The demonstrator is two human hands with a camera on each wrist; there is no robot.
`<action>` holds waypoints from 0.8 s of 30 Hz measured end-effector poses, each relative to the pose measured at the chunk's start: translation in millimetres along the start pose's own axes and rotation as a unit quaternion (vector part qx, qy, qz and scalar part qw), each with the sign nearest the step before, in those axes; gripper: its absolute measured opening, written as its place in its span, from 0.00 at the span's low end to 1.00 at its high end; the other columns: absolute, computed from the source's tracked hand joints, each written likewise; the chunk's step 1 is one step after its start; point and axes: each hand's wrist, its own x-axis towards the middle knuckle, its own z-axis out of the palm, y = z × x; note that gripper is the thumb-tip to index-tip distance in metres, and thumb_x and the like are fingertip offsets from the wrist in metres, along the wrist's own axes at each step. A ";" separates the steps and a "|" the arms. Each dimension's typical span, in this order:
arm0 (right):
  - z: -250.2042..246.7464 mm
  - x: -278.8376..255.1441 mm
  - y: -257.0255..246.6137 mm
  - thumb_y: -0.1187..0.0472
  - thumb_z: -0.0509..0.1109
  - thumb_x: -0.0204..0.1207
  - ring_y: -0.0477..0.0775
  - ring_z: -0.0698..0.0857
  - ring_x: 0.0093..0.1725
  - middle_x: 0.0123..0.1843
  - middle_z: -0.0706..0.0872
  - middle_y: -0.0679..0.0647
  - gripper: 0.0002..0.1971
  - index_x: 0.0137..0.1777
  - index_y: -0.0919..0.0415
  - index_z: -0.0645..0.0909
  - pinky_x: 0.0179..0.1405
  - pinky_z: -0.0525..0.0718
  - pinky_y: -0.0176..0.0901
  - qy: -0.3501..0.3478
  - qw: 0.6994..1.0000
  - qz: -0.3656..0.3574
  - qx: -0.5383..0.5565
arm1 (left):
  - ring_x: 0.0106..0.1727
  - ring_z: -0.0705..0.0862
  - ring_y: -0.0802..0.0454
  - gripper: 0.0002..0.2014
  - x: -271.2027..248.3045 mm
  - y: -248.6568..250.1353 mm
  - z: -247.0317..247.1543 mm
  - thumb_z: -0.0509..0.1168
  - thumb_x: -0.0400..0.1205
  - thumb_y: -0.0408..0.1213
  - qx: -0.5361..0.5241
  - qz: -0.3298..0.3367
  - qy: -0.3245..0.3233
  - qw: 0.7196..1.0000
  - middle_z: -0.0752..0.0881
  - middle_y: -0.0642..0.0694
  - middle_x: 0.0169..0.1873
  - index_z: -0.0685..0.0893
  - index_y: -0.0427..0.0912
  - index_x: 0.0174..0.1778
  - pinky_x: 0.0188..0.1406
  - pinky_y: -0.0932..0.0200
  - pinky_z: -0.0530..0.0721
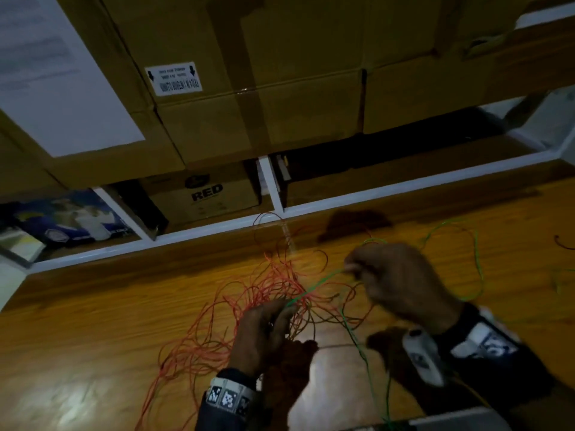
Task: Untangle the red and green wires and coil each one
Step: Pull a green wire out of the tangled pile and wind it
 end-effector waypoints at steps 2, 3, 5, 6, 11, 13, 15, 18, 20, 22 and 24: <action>-30.7 7.3 19.1 0.54 0.69 0.78 0.43 0.88 0.38 0.40 0.90 0.39 0.08 0.47 0.49 0.91 0.37 0.87 0.47 0.094 0.995 -0.001 0.018 | 0.31 0.82 0.60 0.13 -2.6 -8.8 -2.6 0.64 0.87 0.54 -0.016 -0.021 0.023 0.999 0.85 0.56 0.30 0.90 0.53 0.46 0.29 0.57 0.79; -43.5 9.5 29.5 0.55 0.69 0.79 0.43 0.88 0.38 0.39 0.91 0.39 0.09 0.46 0.49 0.91 0.37 0.86 0.47 0.119 0.993 -0.001 0.012 | 0.33 0.83 0.58 0.14 -3.4 -10.0 -4.7 0.64 0.87 0.54 -0.013 -0.023 0.021 0.999 0.86 0.54 0.31 0.89 0.52 0.45 0.30 0.54 0.80; -57.1 11.7 49.4 0.58 0.74 0.80 0.47 0.90 0.40 0.42 0.92 0.41 0.06 0.47 0.45 0.91 0.36 0.84 0.45 0.120 0.992 0.024 -0.027 | 0.34 0.84 0.55 0.15 -2.5 -10.1 -8.4 0.64 0.87 0.56 -0.003 -0.021 0.015 1.000 0.85 0.54 0.31 0.89 0.52 0.43 0.31 0.50 0.81; -57.5 9.9 56.4 0.59 0.76 0.79 0.51 0.90 0.42 0.46 0.93 0.44 0.07 0.50 0.43 0.90 0.36 0.82 0.45 0.103 0.992 0.050 -0.053 | 0.33 0.84 0.56 0.16 -0.7 -8.8 -9.0 0.63 0.87 0.56 0.016 -0.016 0.013 1.000 0.85 0.55 0.30 0.89 0.51 0.42 0.31 0.52 0.81; -14.7 -9.4 44.2 0.52 0.80 0.76 0.40 0.78 0.39 0.69 0.85 0.46 0.25 0.73 0.42 0.80 0.41 0.79 0.38 0.024 0.993 0.057 -0.102 | 0.27 0.77 0.60 0.16 10.2 7.8 -0.4 0.62 0.88 0.48 0.143 0.052 -0.018 0.988 0.78 0.58 0.24 0.79 0.51 0.33 0.29 0.63 0.69; 11.3 -13.6 21.9 0.46 0.75 0.80 0.35 0.80 0.52 0.78 0.77 0.38 0.27 0.78 0.38 0.75 0.57 0.78 0.33 -0.045 0.997 0.024 -0.057 | 0.28 0.78 0.57 0.16 11.8 14.0 5.5 0.64 0.88 0.46 0.173 0.071 -0.033 0.982 0.77 0.58 0.25 0.74 0.54 0.34 0.34 0.58 0.73; 42.1 -12.4 3.7 0.46 0.69 0.85 0.41 0.78 0.73 0.85 0.69 0.37 0.28 0.84 0.39 0.69 0.71 0.75 0.37 -0.124 0.991 -0.005 -0.045 | 0.33 0.83 0.58 0.11 11.7 18.7 12.5 0.64 0.87 0.47 0.193 0.071 -0.028 0.978 0.83 0.59 0.29 0.80 0.54 0.38 0.50 0.54 0.78; 77.9 -5.1 -3.9 0.50 0.65 0.86 0.51 0.81 0.72 0.74 0.81 0.41 0.19 0.76 0.41 0.75 0.64 0.82 0.50 -0.160 0.985 -0.050 -0.035 | 0.38 0.85 0.60 0.07 13.1 26.7 16.5 0.65 0.84 0.43 0.191 0.073 -0.004 0.979 0.89 0.57 0.36 0.89 0.53 0.46 0.58 0.65 0.73; 85.4 0.3 2.1 0.52 0.65 0.85 0.51 0.86 0.62 0.62 0.87 0.42 0.13 0.68 0.42 0.79 0.53 0.84 0.50 -0.154 0.985 -0.062 -0.040 | 0.37 0.83 0.61 0.05 14.7 32.6 13.2 0.69 0.83 0.39 0.160 0.072 0.000 0.984 0.89 0.56 0.35 0.90 0.51 0.46 0.44 0.73 0.72; 78.2 8.3 11.7 0.55 0.66 0.84 0.46 0.86 0.55 0.56 0.89 0.41 0.12 0.65 0.41 0.82 0.49 0.86 0.49 -0.179 0.980 -0.079 -0.045 | 0.37 0.84 0.64 0.07 15.6 33.4 10.3 0.68 0.86 0.44 0.124 0.060 -0.004 0.990 0.89 0.58 0.36 0.92 0.52 0.47 0.37 0.72 0.75; 55.2 16.2 24.5 0.65 0.68 0.81 0.36 0.85 0.47 0.45 0.87 0.36 0.17 0.59 0.41 0.86 0.45 0.84 0.34 -0.160 0.983 -0.084 0.029 | 0.34 0.84 0.64 0.11 13.2 26.6 10.3 0.65 0.88 0.52 0.097 0.031 0.002 0.995 0.88 0.60 0.33 0.90 0.54 0.46 0.32 0.72 0.75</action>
